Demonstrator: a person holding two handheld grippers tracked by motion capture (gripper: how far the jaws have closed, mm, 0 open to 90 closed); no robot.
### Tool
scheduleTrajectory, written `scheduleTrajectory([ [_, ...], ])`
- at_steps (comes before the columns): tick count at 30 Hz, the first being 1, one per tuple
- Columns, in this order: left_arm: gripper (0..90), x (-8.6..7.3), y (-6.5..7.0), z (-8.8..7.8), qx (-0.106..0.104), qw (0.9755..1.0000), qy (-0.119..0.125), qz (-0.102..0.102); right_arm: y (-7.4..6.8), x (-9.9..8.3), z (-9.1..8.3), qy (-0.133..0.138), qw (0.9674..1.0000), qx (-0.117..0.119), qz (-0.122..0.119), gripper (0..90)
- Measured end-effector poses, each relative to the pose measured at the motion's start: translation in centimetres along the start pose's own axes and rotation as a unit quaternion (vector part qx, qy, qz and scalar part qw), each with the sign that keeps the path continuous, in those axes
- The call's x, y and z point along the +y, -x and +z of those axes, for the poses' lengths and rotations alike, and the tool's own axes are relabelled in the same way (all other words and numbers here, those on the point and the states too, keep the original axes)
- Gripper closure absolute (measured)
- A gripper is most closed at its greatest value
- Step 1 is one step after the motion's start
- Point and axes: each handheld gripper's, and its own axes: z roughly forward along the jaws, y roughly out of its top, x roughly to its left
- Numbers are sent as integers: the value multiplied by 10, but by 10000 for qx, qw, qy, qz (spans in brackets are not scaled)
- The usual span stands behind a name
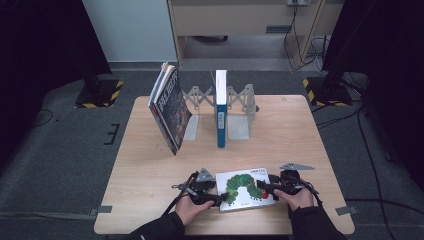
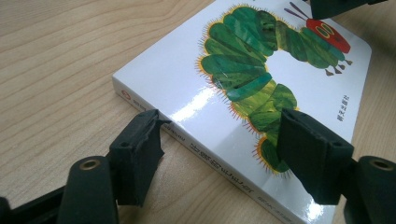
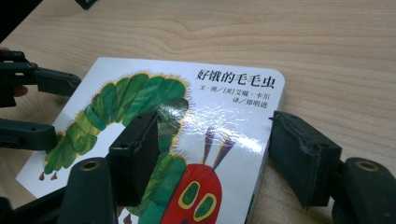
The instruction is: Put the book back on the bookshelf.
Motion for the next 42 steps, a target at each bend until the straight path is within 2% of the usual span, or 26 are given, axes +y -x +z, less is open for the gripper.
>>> scheduleTrajectory([
  [8,278,0,0,0,-37,10000,7,-17,-3,3,-6,122,9999,45,-18,338],
  [13,261,0,-1,0,-39,10000,32,-32,-3,7,-10,340,9993,120,-23,345],
  [18,255,1,-1,0,-44,10000,44,-39,-5,10,-12,427,9990,147,-18,347],
  [24,252,0,-1,0,-22,10000,42,-13,-6,11,-9,349,9993,46,-110,343],
  [32,256,0,0,0,31,10000,6,77,-1,6,3,29,10000,-43,-41,343],
  [42,245,0,-1,1,29,10000,6,23,0,5,1,120,9999,32,76,339],
])
